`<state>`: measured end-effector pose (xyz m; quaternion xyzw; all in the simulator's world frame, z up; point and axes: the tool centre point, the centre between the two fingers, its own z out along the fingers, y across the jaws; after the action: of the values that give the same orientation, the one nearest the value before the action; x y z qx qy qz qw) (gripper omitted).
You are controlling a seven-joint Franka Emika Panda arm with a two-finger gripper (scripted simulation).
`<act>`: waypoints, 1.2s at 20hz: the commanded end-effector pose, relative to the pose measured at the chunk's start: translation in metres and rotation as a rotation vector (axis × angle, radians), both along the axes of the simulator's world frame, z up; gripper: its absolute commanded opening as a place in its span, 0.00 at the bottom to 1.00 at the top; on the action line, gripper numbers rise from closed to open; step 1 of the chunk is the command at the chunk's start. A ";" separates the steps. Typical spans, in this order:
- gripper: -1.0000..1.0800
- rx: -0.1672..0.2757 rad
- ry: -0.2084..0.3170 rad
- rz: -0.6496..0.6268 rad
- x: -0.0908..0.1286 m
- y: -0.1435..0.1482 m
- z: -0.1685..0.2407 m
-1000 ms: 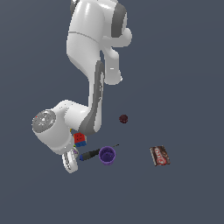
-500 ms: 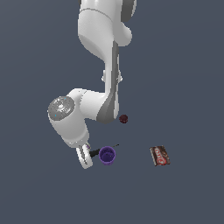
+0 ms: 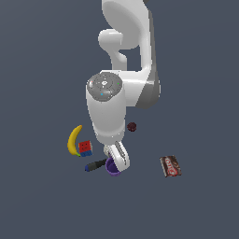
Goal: Pick up a designated object from a clutter of objects.
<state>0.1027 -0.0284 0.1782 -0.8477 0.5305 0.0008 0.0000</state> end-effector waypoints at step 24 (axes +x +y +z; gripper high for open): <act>0.00 -0.002 -0.002 -0.001 -0.010 0.238 0.187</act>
<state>0.0924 0.1997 0.3569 -0.8478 0.5303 -0.0002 -0.0003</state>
